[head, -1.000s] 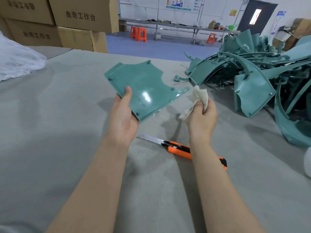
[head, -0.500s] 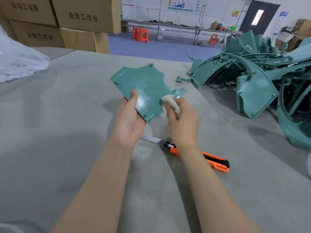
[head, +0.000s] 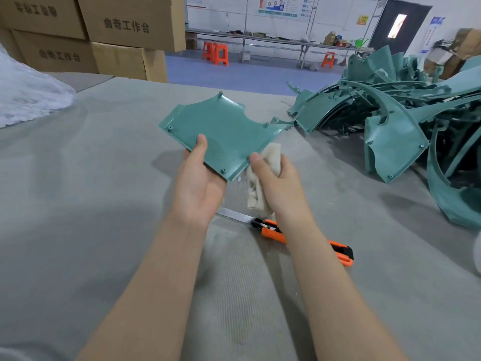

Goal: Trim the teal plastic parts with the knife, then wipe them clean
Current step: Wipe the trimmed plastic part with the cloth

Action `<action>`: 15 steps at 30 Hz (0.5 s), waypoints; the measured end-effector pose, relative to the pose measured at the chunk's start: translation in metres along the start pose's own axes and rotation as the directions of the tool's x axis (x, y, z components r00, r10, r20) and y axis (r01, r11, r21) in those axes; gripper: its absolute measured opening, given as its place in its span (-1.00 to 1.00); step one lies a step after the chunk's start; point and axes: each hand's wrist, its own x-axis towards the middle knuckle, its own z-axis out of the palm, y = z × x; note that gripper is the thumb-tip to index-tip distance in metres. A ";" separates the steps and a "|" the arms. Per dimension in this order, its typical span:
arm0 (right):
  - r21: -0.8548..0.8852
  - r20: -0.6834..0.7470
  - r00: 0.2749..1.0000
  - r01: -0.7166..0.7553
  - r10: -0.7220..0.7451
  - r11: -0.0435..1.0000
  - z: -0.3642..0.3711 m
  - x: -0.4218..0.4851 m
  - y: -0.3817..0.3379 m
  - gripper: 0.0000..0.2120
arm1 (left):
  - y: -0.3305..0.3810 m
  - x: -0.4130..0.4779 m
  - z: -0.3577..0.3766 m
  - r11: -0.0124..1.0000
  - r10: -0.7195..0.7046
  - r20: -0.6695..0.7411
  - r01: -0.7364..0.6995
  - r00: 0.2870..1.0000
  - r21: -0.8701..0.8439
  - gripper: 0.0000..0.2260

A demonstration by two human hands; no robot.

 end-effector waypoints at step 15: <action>0.186 -0.156 0.988 0.012 0.018 0.982 -0.020 0.010 0.000 -0.79 | -0.004 -0.001 -0.005 0.988 -0.040 0.007 0.038 0.999 0.149 -0.84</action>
